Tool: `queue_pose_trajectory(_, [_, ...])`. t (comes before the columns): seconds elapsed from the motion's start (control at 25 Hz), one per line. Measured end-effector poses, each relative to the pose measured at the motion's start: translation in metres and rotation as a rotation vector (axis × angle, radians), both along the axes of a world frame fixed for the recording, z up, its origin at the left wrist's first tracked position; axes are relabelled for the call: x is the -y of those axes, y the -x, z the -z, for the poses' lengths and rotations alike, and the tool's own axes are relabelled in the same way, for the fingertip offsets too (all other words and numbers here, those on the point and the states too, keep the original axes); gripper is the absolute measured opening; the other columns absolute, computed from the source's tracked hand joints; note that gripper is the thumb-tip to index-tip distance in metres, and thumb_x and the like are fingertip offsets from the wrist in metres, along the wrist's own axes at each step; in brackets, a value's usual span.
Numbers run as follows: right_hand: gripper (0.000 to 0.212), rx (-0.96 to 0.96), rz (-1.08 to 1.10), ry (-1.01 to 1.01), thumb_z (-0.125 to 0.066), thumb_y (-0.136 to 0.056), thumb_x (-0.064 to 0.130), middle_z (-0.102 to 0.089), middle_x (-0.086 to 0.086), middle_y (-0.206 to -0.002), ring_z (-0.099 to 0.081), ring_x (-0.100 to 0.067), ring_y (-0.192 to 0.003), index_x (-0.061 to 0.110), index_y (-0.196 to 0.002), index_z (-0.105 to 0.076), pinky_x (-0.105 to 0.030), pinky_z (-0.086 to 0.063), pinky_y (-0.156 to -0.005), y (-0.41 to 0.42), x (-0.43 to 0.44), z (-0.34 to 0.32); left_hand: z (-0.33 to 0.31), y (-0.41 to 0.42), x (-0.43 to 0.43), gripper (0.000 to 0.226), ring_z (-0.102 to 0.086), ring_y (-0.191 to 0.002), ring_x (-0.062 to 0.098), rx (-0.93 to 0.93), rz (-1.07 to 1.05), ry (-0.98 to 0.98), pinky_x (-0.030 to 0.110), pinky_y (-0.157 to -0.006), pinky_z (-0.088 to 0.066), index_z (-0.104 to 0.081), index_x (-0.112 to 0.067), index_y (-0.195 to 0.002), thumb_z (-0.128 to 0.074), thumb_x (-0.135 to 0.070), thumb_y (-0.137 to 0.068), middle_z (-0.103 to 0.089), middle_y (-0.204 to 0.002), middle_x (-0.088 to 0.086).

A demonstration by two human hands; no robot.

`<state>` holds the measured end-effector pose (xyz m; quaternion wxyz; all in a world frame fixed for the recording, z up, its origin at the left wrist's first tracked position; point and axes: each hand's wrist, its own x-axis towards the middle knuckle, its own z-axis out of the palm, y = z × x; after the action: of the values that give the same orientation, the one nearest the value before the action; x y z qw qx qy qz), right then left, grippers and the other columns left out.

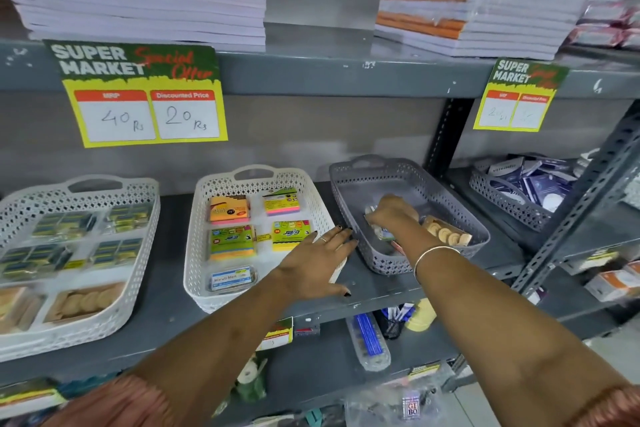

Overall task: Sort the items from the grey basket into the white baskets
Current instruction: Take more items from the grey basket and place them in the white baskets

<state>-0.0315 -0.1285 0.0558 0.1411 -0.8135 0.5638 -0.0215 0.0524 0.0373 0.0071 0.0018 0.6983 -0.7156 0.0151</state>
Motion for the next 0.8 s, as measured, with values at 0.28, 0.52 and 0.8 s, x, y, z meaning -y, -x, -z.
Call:
queue_pose_trajectory(0.28, [0.061, 0.074, -0.381, 0.062, -0.069, -0.081, 0.026, -0.05, -0.018, -0.136, -0.053, -0.034, -0.122, 0.002, -0.132, -0.043, -0.035, -0.047, -0.095, -0.055, -0.06, -0.021, -0.003, -0.071, -0.108, 0.1, 0.004, -0.143, 0.023, 0.045, -0.248, 0.242, 0.047, -0.118, -0.001, -0.001, -0.015, -0.147, -0.005, -0.082, -0.073, 0.001, -0.155, 0.005])
queue_pose_trajectory(0.52, [0.05, 0.047, -0.794, -0.116, -0.071, -0.08, 0.014, -0.057, -0.018, -0.127, -0.057, -0.032, -0.115, 0.002, -0.125, -0.054, -0.028, -0.044, -0.081, -0.101, -0.134, 0.011, 0.049, -0.101, -0.191, 0.109, -0.003, -0.144, 0.022, -0.114, -0.578, 0.24, 0.037, -0.116, -0.007, -0.003, -0.01, -0.147, -0.021, -0.085, -0.071, -0.006, -0.155, 0.006])
queue_pose_trajectory(0.8, [0.058, -0.028, -0.922, -0.097, -0.073, -0.079, 0.016, -0.055, -0.014, -0.136, -0.054, -0.03, -0.121, 0.008, -0.132, -0.052, -0.036, -0.046, -0.1, -0.119, -0.173, 0.039, 0.076, -0.095, -0.202, 0.118, 0.004, -0.146, 0.021, -0.134, -0.613, 0.03, 0.041, -0.118, -0.001, 0.004, -0.012, -0.147, -0.016, -0.083, -0.054, 0.004, -0.159, 0.006])
